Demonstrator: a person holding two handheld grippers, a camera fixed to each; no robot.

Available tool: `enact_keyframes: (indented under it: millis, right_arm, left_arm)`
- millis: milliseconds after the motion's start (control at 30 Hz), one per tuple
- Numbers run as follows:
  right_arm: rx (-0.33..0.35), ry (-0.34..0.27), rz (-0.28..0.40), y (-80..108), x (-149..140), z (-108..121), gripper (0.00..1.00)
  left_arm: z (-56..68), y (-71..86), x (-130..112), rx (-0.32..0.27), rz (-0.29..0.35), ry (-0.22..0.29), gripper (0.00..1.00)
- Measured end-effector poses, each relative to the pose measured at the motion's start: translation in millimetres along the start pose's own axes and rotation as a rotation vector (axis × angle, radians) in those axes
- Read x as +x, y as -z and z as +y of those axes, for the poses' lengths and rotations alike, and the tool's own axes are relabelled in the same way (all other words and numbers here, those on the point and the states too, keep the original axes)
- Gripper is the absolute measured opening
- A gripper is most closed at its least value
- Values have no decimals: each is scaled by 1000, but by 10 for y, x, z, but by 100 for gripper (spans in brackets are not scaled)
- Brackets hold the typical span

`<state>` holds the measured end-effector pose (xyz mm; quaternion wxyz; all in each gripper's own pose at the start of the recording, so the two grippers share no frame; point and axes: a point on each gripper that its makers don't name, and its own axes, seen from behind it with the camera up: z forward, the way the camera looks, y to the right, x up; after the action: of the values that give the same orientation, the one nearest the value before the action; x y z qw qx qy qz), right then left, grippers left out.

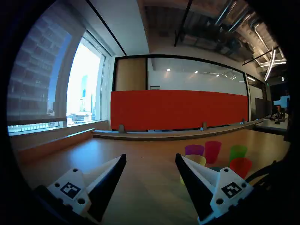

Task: Pour water

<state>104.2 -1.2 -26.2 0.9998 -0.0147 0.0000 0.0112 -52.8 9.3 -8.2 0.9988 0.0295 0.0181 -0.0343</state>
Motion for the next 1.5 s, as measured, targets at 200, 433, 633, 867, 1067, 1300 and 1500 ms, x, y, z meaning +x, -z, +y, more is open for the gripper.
enact_keyframes:
  millis: [200,433,633,867,1067,1300,1500]
  right_arm:
    - [-2,-1,1,15,5,9,99]
    - [0,-12,3,32,-2,14,99]
    - [2,-20,5,47,-7,17,99]
    - [4,-17,12,75,-36,8,99]
    - [26,-7,19,106,-94,-48,99]
    - [37,25,29,105,-207,-85,99]
    - [55,65,72,84,-206,-213,99]
  left_arm:
    - [-4,-11,-37,-2,-18,0,97]
    - [6,-15,-34,-9,-17,1,97]
    - [4,-19,-41,-8,-19,0,97]
    - [3,-17,-47,-8,-20,-1,97]
    - [-3,-22,-42,-8,-20,-2,97]
    - [-11,-17,-42,-8,-21,-2,98]
    - [-9,-18,-44,-8,-21,-2,97]
